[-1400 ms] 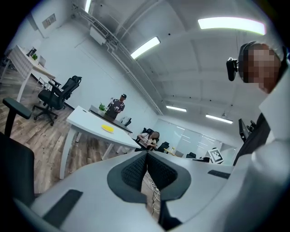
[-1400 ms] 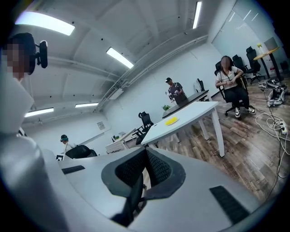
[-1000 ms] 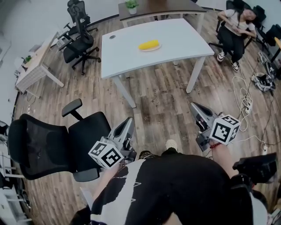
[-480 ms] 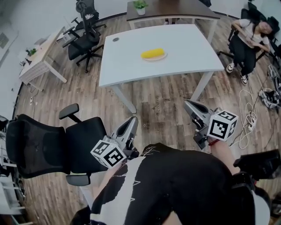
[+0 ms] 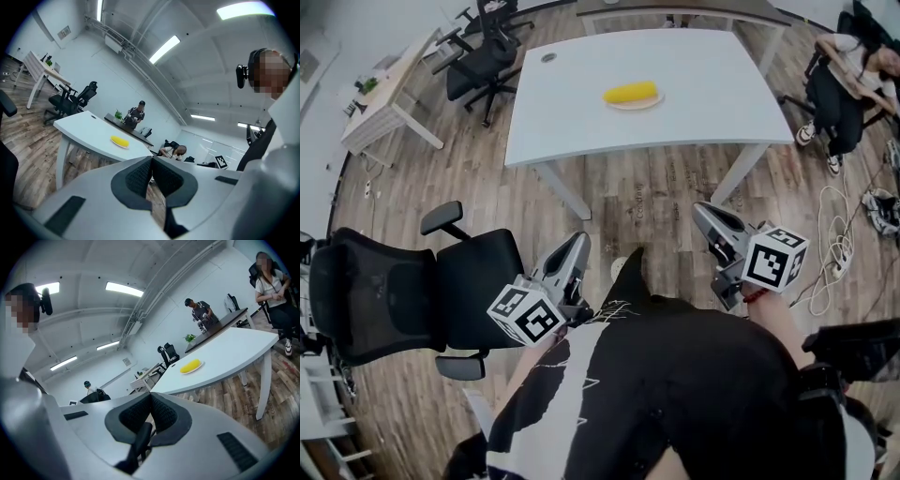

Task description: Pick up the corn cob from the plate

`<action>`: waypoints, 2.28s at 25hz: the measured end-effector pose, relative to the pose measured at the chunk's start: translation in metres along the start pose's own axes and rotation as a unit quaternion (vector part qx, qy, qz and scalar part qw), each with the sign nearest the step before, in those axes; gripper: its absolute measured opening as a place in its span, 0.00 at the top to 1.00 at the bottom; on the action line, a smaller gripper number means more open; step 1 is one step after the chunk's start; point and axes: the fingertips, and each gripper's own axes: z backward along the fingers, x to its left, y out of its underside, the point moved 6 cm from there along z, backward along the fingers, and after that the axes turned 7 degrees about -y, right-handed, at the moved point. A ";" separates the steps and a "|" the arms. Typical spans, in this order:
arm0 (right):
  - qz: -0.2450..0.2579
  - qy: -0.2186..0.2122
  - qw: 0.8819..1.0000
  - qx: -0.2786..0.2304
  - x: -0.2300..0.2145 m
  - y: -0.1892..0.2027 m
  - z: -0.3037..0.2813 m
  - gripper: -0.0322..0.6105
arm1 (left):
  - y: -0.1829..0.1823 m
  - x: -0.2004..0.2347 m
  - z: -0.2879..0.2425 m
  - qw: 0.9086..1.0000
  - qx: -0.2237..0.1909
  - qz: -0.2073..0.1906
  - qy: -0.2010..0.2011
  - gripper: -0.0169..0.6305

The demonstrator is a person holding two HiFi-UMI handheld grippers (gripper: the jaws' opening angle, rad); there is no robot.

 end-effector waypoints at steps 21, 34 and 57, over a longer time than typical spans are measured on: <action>-0.033 0.049 0.998 -0.013 -0.100 -0.096 -0.101 0.93 | -0.076 0.082 -0.148 0.999 0.025 0.008 0.025 0.95; -0.059 0.035 0.997 -0.043 -0.149 -0.155 -0.196 0.93 | -0.150 0.154 -0.237 0.998 0.043 0.005 0.037 0.95; -0.029 0.051 0.996 -0.060 -0.187 -0.197 -0.240 0.93 | -0.172 0.202 -0.291 0.999 0.039 -0.012 0.035 0.95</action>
